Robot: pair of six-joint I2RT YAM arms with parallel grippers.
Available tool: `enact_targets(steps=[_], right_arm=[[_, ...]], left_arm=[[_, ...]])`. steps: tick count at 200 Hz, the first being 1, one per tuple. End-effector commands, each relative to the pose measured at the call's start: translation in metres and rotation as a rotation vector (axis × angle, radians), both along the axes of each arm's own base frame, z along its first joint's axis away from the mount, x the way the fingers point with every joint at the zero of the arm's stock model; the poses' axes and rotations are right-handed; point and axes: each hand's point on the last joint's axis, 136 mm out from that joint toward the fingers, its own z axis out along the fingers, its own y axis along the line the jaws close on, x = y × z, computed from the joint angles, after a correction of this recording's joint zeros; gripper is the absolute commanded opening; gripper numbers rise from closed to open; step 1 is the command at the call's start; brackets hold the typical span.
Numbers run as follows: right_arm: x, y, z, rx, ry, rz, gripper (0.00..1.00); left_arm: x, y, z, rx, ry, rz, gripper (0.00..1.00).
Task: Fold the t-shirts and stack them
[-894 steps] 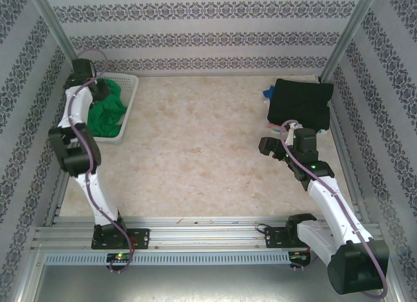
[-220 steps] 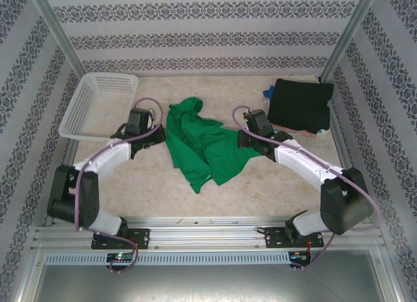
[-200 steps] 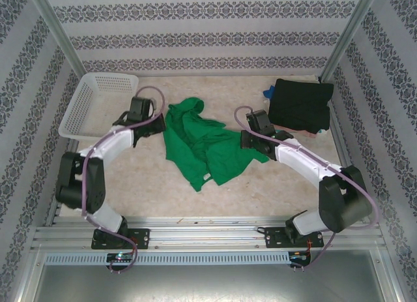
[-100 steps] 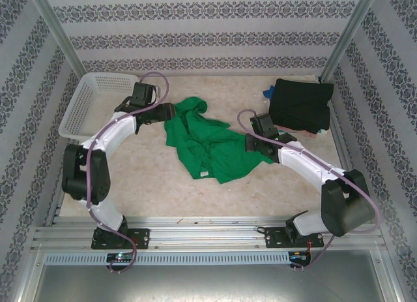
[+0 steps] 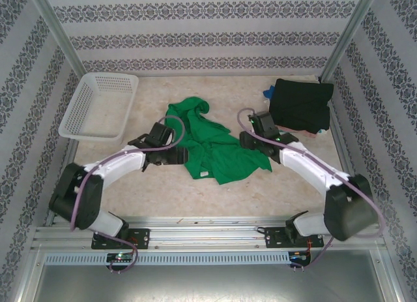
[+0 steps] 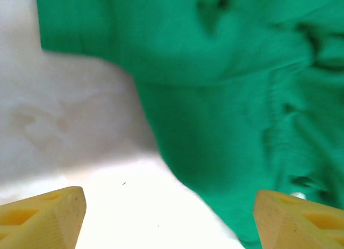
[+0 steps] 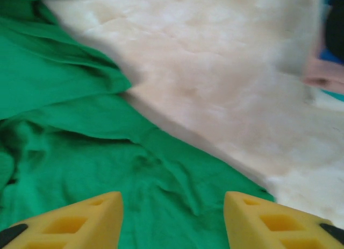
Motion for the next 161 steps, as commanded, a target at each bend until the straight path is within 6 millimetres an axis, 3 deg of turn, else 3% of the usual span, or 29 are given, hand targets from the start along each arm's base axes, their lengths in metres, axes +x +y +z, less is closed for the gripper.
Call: enact_targets(steps=[1, 22, 52, 68, 76, 99, 120, 142, 161], right_arm=[[0.023, 0.047, 0.008, 0.023, -0.024, 0.137, 0.58], [0.046, 0.08, -0.007, 0.041, 0.018, 0.214, 0.6], [0.082, 0.116, -0.032, 0.046, 0.076, 0.288, 0.61], [0.099, 0.13, -0.044, 0.041, 0.097, 0.31, 0.6], [0.107, 0.134, -0.053, 0.029, 0.113, 0.312, 0.59], [0.121, 0.13, -0.069, -0.015, 0.148, 0.283, 0.51], [0.129, 0.121, -0.067, -0.003, 0.135, 0.24, 0.3], [0.133, 0.097, -0.061, -0.031, 0.134, 0.165, 0.06], [0.127, 0.072, -0.049, -0.038, 0.124, 0.096, 0.0]], left_arm=[[0.02, -0.023, -0.004, -0.114, -0.035, 0.025, 0.77], [0.026, -0.025, -0.017, -0.115, -0.017, 0.04, 0.64], [0.031, -0.023, -0.016, -0.12, -0.038, 0.035, 0.29], [0.037, -0.011, -0.01, -0.114, -0.054, 0.048, 0.13], [0.041, -0.004, -0.005, -0.117, -0.062, 0.056, 0.0], [0.056, 0.021, 0.008, -0.117, -0.087, 0.089, 0.0], [0.075, 0.041, 0.021, -0.103, -0.107, 0.104, 0.0], [0.1, 0.058, 0.037, -0.099, -0.136, 0.119, 0.0], [0.122, 0.07, 0.048, -0.057, -0.161, 0.121, 0.0]])
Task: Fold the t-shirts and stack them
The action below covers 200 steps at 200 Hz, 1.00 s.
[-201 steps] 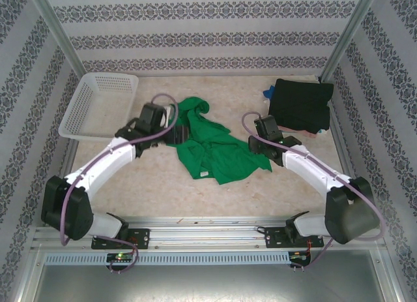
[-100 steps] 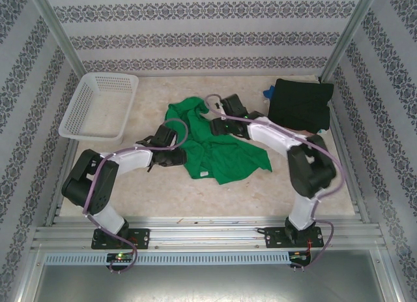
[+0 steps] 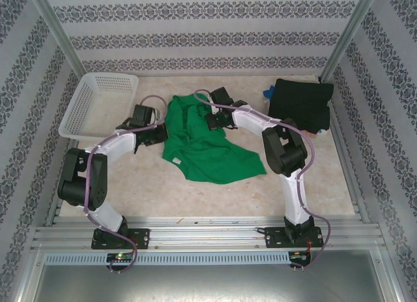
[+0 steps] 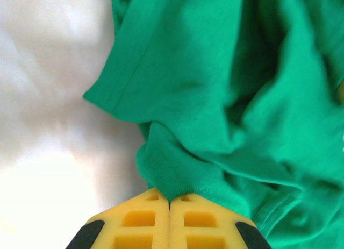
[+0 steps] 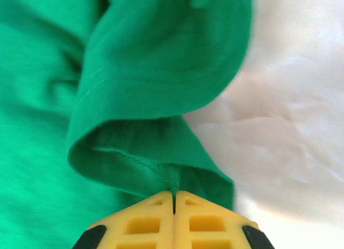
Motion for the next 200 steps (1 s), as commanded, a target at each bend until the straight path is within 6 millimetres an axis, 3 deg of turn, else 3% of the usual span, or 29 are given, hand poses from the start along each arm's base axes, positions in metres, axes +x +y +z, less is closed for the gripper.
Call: enact_targets(steps=[1, 42, 53, 69, 92, 116, 135, 151, 180, 200], right_arm=[[-0.002, -0.038, 0.031, -0.029, -0.034, -0.106, 0.0], [-0.048, -0.084, 0.037, -0.097, -0.036, -0.186, 0.0], [-0.061, -0.092, 0.036, -0.098, -0.035, -0.199, 0.0], [-0.077, -0.101, 0.039, -0.081, -0.02, -0.219, 0.0], [-0.105, -0.109, 0.043, -0.089, -0.014, -0.246, 0.0], [-0.127, -0.135, 0.044, -0.163, -0.048, -0.311, 0.0], [-0.138, -0.151, 0.045, -0.166, -0.049, -0.349, 0.22], [-0.149, -0.148, 0.049, -0.127, -0.046, -0.348, 0.44], [-0.171, -0.115, 0.045, 0.005, -0.032, -0.286, 0.5], [-0.18, -0.086, 0.032, 0.05, 0.004, -0.216, 0.51]], left_arm=[[0.021, 0.012, 0.011, 0.059, -0.016, -0.037, 0.0], [0.075, 0.026, 0.029, 0.147, -0.05, -0.042, 0.0], [0.085, 0.024, 0.032, 0.149, -0.043, -0.051, 0.13], [0.093, 0.027, 0.038, 0.175, -0.036, -0.043, 0.21], [0.089, 0.026, 0.056, 0.167, -0.055, -0.047, 0.4], [0.057, 0.019, 0.078, 0.14, -0.085, -0.048, 0.53], [0.014, -0.001, 0.082, 0.13, -0.096, -0.077, 0.56], [-0.029, -0.022, 0.068, 0.138, -0.057, -0.104, 0.58], [-0.098, -0.044, 0.022, 0.113, 0.02, -0.103, 0.59], [-0.125, -0.051, -0.011, 0.113, 0.085, -0.094, 0.62]])
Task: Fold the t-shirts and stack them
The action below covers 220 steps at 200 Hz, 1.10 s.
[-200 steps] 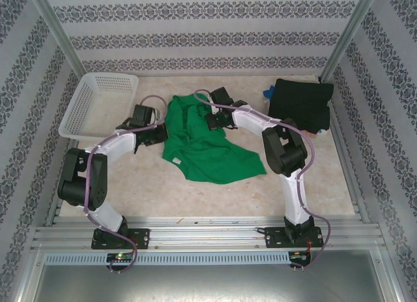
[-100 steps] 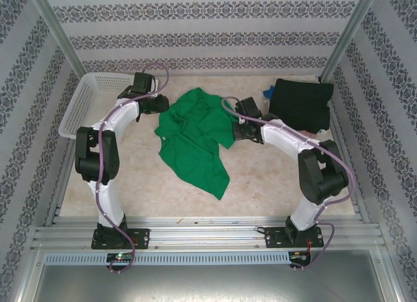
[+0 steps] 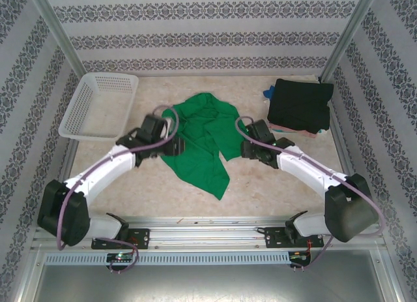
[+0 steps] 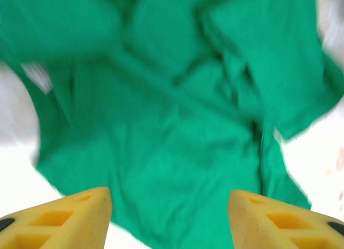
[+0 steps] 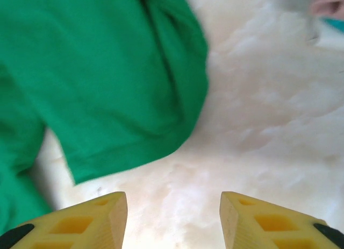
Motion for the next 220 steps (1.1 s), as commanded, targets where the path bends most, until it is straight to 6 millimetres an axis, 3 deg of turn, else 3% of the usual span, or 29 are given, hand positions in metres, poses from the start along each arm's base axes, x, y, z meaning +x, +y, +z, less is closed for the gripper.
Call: enact_targets(steps=[1, 38, 94, 109, 121, 162, 191, 220], right_arm=[[-0.009, 0.032, -0.013, 0.089, 0.034, 0.048, 0.51], [0.001, 0.051, -0.041, 0.02, 0.081, 0.088, 0.51], [0.021, 0.061, -0.071, -0.05, 0.118, 0.096, 0.51], [0.022, 0.062, -0.076, -0.062, 0.129, 0.098, 0.51], [0.023, 0.059, -0.079, -0.079, 0.132, 0.091, 0.48], [0.023, 0.029, -0.078, -0.136, 0.127, 0.014, 0.21], [0.015, 0.0, -0.073, -0.158, 0.136, -0.039, 0.06], [0.002, -0.031, -0.058, -0.177, 0.12, -0.093, 0.0]], left_arm=[[-0.022, 0.006, -0.043, 0.012, 0.089, 0.113, 0.62], [-0.017, 0.002, -0.072, 0.031, 0.119, 0.129, 0.63], [0.009, -0.003, -0.085, 0.078, 0.111, 0.137, 0.64], [0.013, -0.002, -0.09, 0.099, 0.12, 0.131, 0.58], [0.016, 0.001, -0.094, 0.11, 0.13, 0.133, 0.45], [0.023, 0.023, -0.099, 0.118, 0.15, 0.151, 0.0], [0.035, 0.044, -0.093, 0.127, 0.144, 0.178, 0.0], [0.057, 0.074, -0.08, 0.143, 0.115, 0.231, 0.0]])
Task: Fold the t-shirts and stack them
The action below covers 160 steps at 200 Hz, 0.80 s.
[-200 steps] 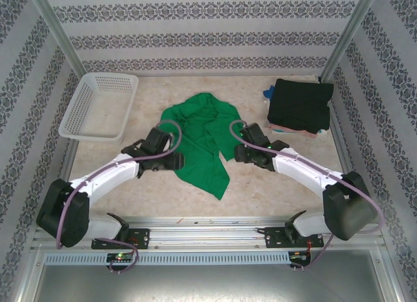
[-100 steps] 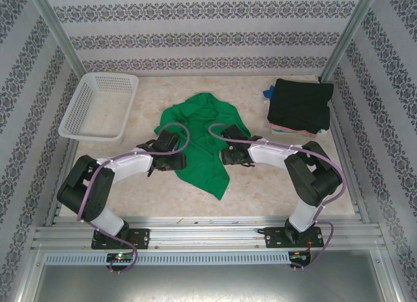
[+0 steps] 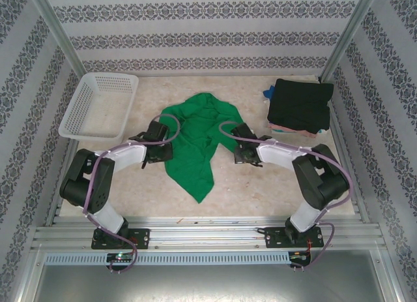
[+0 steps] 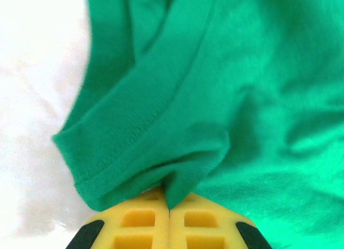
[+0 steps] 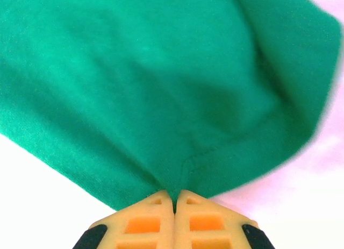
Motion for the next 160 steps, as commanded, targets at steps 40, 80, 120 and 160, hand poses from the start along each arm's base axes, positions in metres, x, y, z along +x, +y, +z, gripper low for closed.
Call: enact_targets(steps=[40, 80, 120, 160], right_arm=[[-0.005, -0.061, 0.051, -0.057, -0.157, -0.125, 0.0], [0.004, -0.067, 0.073, -0.077, -0.213, -0.117, 0.0], [-0.006, -0.08, 0.061, -0.054, -0.166, -0.122, 0.0], [-0.006, -0.07, 0.066, 0.021, -0.178, -0.097, 0.0]], left_arm=[[0.069, 0.036, 0.043, 0.081, -0.065, 0.009, 0.07], [0.055, 0.023, 0.051, 0.054, -0.045, -0.022, 0.4], [-0.017, 0.043, 0.041, 0.058, -0.008, 0.048, 0.55], [-0.073, 0.023, 0.017, -0.043, 0.059, 0.031, 0.53]])
